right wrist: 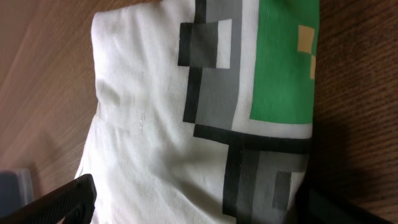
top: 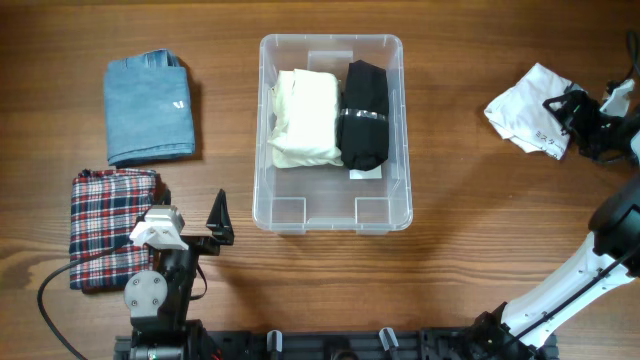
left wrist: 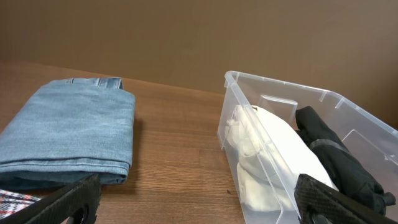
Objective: Pack container
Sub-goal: 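Lift the white T-shirt and carry it over the bin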
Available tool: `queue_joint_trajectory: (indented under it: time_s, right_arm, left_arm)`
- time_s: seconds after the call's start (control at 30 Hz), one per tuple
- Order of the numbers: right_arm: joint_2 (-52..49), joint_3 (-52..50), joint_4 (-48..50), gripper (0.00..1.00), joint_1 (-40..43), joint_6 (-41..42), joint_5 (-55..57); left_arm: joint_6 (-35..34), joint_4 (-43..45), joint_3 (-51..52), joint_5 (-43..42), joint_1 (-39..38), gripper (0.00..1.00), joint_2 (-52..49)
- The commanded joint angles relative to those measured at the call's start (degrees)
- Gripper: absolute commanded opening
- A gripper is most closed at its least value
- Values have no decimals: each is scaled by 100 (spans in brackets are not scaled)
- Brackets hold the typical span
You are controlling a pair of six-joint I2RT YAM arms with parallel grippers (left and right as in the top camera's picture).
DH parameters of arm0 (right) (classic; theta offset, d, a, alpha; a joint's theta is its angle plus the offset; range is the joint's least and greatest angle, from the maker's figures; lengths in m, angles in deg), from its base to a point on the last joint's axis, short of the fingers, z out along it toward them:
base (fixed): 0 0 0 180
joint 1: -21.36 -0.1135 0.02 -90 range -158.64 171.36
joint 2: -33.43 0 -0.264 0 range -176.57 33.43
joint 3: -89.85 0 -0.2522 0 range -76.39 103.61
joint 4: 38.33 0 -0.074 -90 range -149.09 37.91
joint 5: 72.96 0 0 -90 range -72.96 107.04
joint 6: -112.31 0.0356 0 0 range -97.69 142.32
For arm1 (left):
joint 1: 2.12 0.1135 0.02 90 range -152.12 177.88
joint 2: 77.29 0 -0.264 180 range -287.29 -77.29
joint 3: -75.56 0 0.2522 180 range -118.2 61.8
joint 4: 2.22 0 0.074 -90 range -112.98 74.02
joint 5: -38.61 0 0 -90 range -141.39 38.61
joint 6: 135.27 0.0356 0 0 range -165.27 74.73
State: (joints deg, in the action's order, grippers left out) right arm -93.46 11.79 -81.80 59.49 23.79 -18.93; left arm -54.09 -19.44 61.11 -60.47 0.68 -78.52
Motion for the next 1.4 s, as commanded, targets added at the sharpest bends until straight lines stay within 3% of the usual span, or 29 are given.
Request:
queue_joint_trajectory:
  time_s: [0.0, 0.17, 0.47, 0.53, 0.73, 1.03, 1.37]
  right_arm:
    - [-678, -280, -140, 99, -160, 155, 468]
    - [-678, -282, -227, 85, -157, 168, 662]
    - [-678, -280, -339, 21, -157, 367, 658]
    - [-673, -280, -343, 12, -153, 592, 632]
    - [-647, -262, -348, 4, -122, 769, 4]
    - [-282, 33, -286, 4, -17, 748, -2577]
    - [1386, 33, -339, 4, -44, 776, -3018]
  left_arm:
    - [114, -4, 31, -31, 52, 100, 9]
    - [114, -2, 33, -31, 52, 100, 9]
    - [114, -2, 33, -31, 52, 100, 9]
    - [114, -2, 31, -28, 52, 100, 9]
    - [114, -2, 33, -31, 52, 100, 9]
    - [114, -2, 33, -28, 52, 100, 9]
    - [114, -2, 33, -31, 52, 100, 9]
